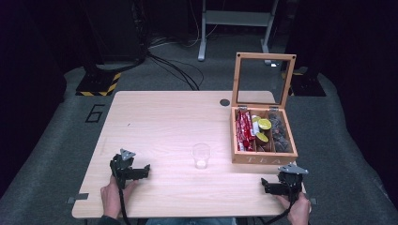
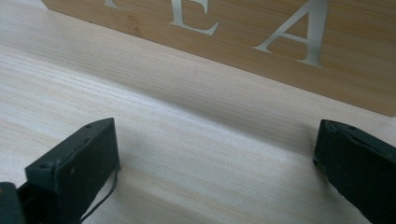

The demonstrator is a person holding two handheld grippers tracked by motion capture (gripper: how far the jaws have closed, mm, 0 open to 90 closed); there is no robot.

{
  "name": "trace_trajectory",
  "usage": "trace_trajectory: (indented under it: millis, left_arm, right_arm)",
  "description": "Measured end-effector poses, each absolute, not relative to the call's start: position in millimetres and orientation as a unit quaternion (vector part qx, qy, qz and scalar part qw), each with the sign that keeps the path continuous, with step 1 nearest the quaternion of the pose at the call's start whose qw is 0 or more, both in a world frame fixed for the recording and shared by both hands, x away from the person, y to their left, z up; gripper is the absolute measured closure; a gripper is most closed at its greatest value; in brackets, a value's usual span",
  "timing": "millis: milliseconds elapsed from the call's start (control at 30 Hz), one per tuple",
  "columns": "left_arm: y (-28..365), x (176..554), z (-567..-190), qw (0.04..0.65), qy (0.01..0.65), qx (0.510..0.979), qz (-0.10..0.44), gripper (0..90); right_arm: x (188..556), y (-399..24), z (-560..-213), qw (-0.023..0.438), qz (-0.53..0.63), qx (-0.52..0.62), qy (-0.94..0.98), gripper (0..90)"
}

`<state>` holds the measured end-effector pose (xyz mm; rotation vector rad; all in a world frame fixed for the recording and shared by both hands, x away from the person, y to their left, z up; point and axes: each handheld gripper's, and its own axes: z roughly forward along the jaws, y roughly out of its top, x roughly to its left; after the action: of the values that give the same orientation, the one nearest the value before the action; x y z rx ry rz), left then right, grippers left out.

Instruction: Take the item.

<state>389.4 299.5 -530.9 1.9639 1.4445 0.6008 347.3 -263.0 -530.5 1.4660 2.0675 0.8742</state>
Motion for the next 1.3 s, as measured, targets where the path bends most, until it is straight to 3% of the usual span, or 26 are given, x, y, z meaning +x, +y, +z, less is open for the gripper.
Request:
trace_trajectory:
  millis: [1300]
  left_arm:
    - [298.6,386.6,-531.3,0.312,0.553,0.737,0.232,0.0]
  right_arm:
    - [352.8,-266.5,-524.8,0.208,0.307,0.544,0.753,2.6]
